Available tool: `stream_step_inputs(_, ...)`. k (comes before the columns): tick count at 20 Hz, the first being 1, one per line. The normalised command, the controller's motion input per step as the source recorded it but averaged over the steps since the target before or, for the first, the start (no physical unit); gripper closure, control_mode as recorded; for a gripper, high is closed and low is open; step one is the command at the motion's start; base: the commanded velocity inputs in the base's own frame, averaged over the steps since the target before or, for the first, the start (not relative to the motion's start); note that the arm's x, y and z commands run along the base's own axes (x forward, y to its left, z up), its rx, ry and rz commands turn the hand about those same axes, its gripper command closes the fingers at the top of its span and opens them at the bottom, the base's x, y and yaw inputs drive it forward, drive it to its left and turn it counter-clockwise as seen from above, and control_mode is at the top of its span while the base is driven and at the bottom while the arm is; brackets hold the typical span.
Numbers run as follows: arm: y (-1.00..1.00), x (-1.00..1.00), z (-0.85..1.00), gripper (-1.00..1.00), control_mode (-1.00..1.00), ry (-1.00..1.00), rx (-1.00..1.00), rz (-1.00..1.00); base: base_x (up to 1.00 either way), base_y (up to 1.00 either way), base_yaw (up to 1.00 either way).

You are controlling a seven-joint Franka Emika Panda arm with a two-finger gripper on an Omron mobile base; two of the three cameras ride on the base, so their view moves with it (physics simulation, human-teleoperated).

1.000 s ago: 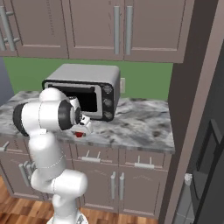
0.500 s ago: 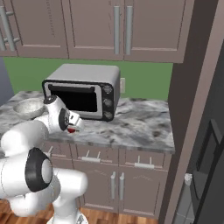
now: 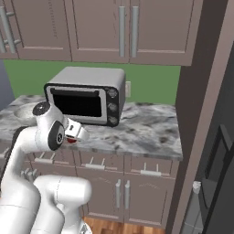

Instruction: Place the bell pepper and cucumber inside the fridge drawer. Close the drawer after placing the vegetables.

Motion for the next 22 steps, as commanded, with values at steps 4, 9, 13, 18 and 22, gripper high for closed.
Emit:
stream_step_inputs(4,-0.14,-1.0,0.25,1.0,-1.0,0.01,0.0,0.0,0.0,0.0,0.0)
stream_step_inputs(9,0.09,-0.62,-0.19,1.0,-1.0,0.07,-0.04,0.0,0.0,0.0,0.0)
stream_step_inputs(13,0.04,0.0,-0.04,1.0,-1.0,0.06,-0.01,0.0,0.0,0.0,0.0)
stream_step_inputs(18,0.0,-0.13,-0.12,1.0,1.0,0.0,0.0,0.0,-0.2,0.0,0.0)
stream_step_inputs(22,0.0,0.0,0.0,1.0,1.0,0.0,0.0,0.0,-1.0,0.0,-0.06)
